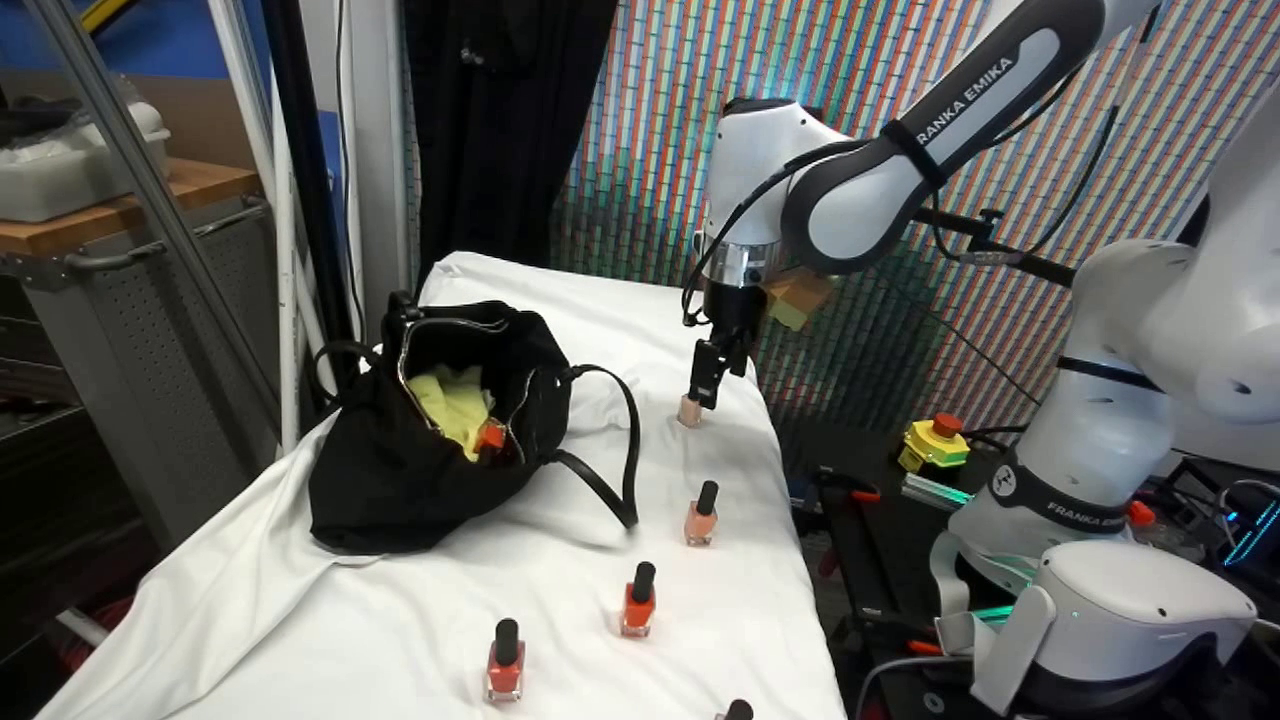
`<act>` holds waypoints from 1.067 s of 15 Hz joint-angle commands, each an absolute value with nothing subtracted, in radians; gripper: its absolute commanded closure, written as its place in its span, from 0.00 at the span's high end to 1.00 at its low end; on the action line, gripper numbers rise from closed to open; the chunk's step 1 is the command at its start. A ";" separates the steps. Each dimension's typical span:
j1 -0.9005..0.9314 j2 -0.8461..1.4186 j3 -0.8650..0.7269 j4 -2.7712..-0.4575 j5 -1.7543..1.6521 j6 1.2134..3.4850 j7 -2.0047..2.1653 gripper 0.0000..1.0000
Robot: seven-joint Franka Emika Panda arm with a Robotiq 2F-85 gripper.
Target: Pick up the nail polish and put them in the bag
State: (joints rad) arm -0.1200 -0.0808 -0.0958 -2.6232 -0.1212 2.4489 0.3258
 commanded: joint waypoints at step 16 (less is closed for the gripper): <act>-0.156 0.137 -0.127 -2.561 0.127 2.642 -0.078 1.00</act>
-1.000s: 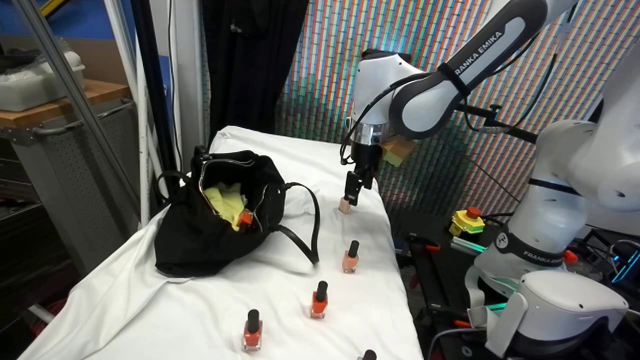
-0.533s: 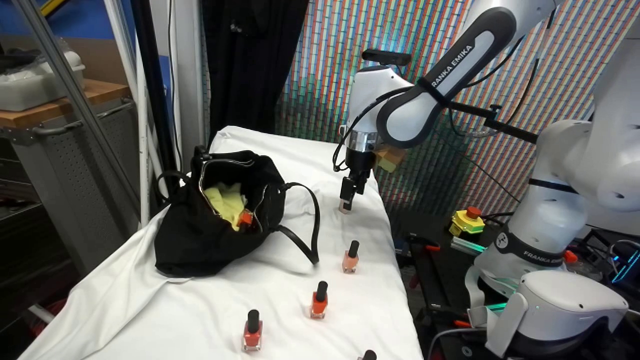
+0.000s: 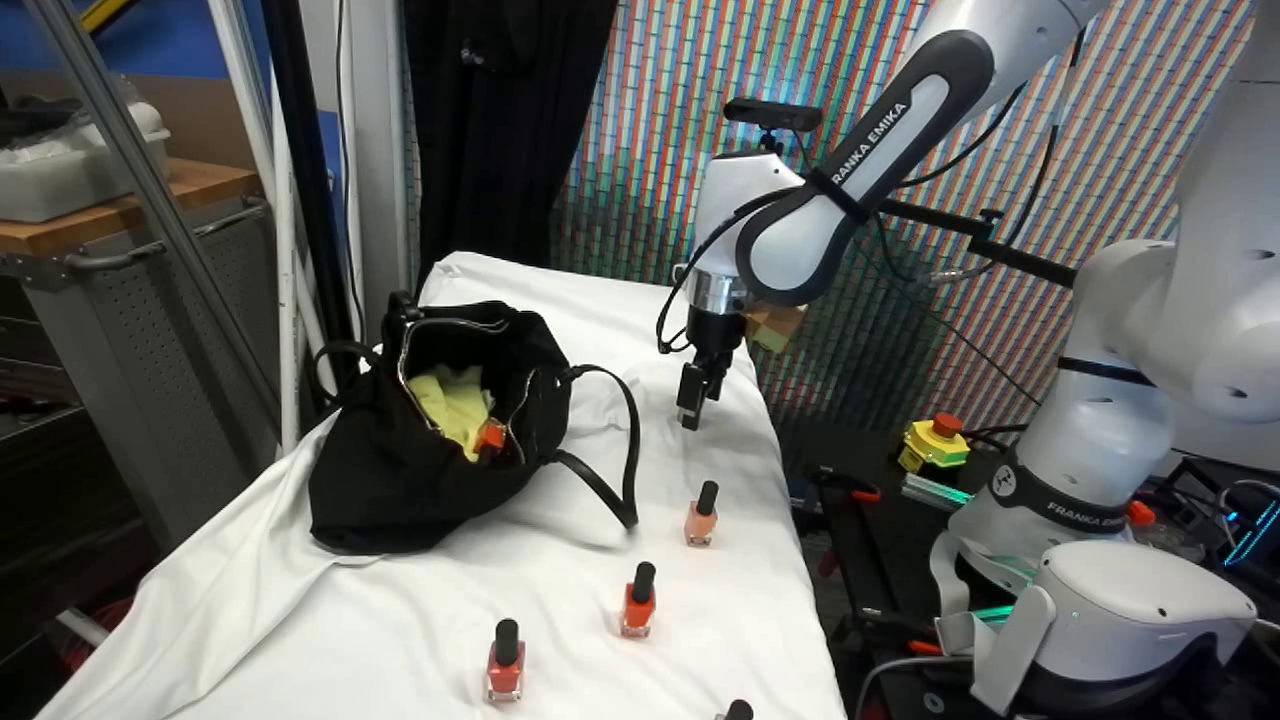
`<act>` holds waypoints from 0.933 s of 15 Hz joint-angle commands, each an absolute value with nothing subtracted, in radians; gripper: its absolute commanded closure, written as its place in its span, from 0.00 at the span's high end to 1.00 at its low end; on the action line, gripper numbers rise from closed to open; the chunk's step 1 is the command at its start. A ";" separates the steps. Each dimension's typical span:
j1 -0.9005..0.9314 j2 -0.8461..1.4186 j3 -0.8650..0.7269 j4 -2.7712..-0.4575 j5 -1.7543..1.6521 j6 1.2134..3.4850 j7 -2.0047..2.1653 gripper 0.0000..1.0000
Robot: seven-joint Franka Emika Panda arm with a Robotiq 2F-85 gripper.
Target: Pick up the nail polish and put them in the bag
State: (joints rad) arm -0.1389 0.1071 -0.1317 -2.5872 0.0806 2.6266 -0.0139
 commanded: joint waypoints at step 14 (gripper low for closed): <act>-0.173 0.196 -0.119 -2.516 0.149 2.628 -0.121 1.00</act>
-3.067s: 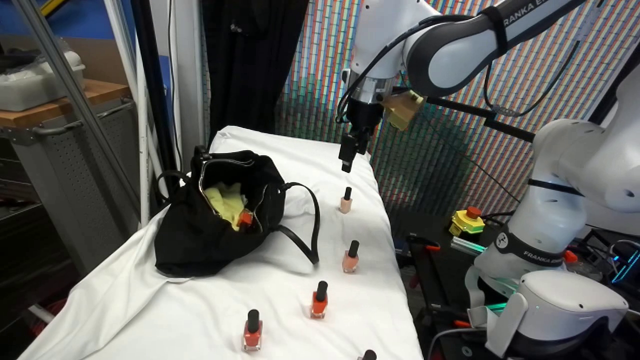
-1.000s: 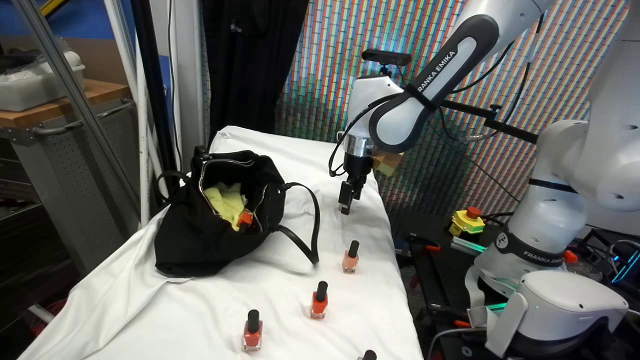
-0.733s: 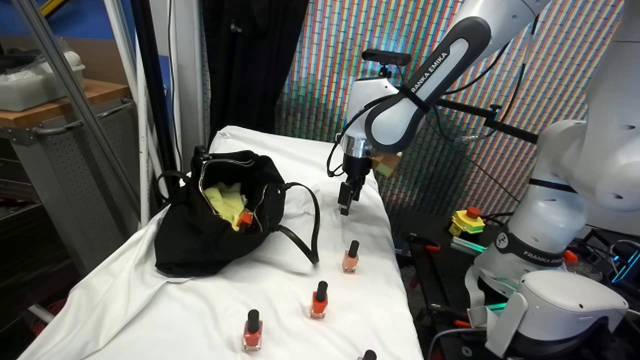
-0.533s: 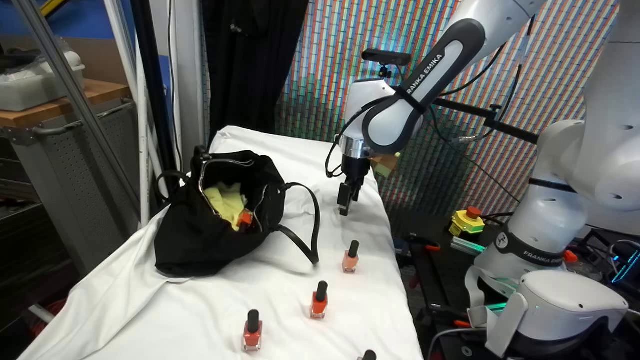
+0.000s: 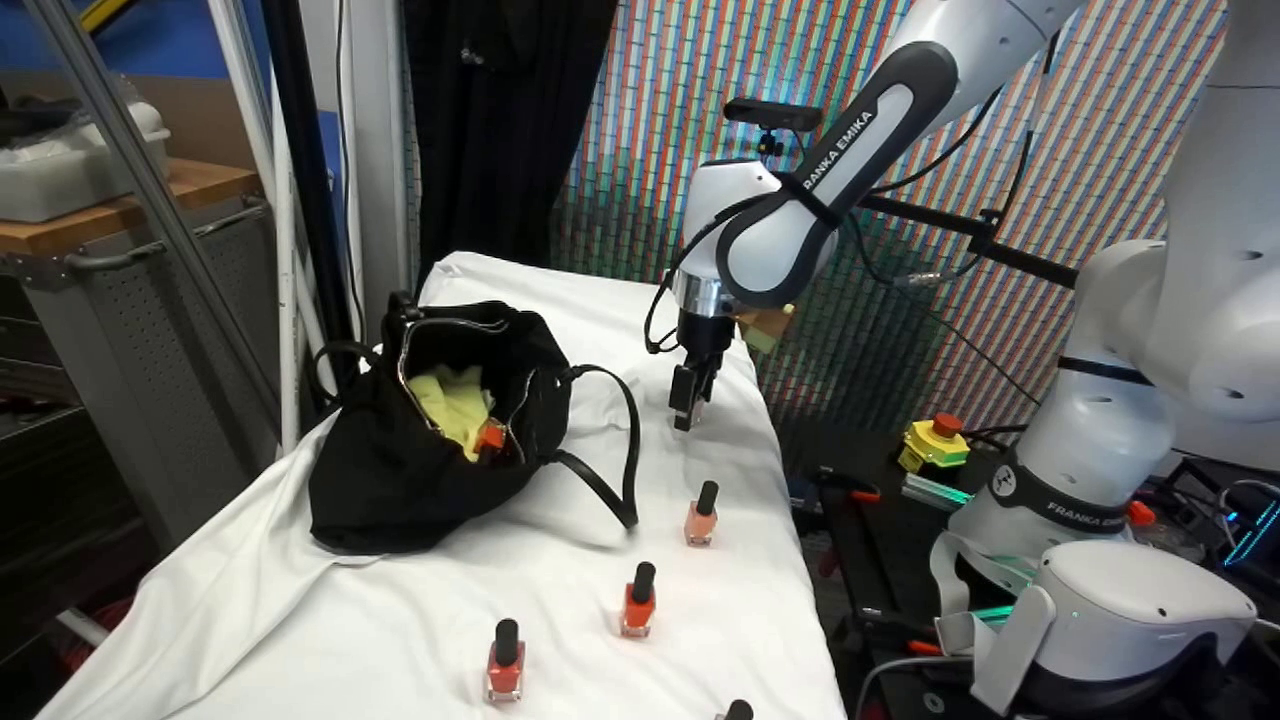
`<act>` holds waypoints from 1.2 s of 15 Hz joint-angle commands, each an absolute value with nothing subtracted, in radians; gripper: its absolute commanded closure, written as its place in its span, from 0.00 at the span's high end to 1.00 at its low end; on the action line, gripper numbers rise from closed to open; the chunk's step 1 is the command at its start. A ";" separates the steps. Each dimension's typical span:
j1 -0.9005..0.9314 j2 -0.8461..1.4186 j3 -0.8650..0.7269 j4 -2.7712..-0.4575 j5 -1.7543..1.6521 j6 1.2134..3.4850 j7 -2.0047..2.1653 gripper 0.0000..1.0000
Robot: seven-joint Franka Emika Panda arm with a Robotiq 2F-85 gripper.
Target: Pick up the nail polish and put them in the bag
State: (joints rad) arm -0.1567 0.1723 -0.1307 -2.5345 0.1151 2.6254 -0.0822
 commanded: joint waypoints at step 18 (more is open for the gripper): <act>-0.157 0.206 -0.124 -2.514 0.116 2.607 -0.070 0.33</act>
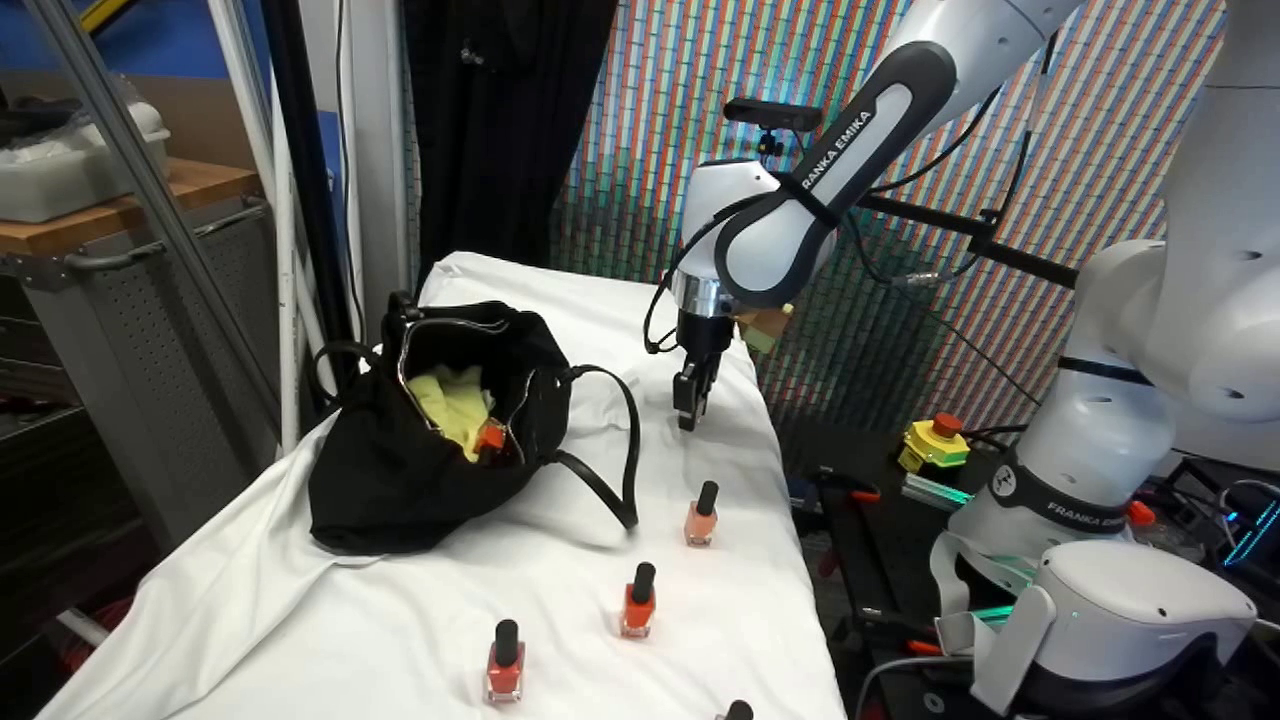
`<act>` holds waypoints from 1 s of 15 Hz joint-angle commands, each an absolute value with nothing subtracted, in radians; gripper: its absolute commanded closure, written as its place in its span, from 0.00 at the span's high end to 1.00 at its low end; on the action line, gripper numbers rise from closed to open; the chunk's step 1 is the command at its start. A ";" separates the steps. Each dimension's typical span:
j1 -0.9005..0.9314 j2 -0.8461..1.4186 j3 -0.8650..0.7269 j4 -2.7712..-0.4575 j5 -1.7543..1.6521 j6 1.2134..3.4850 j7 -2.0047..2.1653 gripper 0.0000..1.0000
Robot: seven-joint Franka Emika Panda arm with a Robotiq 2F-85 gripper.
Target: Pick up the nail polish and put them in the bag
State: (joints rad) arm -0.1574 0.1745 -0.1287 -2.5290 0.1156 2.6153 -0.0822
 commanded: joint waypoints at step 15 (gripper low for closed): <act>-0.037 0.034 -0.116 -2.435 -0.245 2.384 0.273 0.21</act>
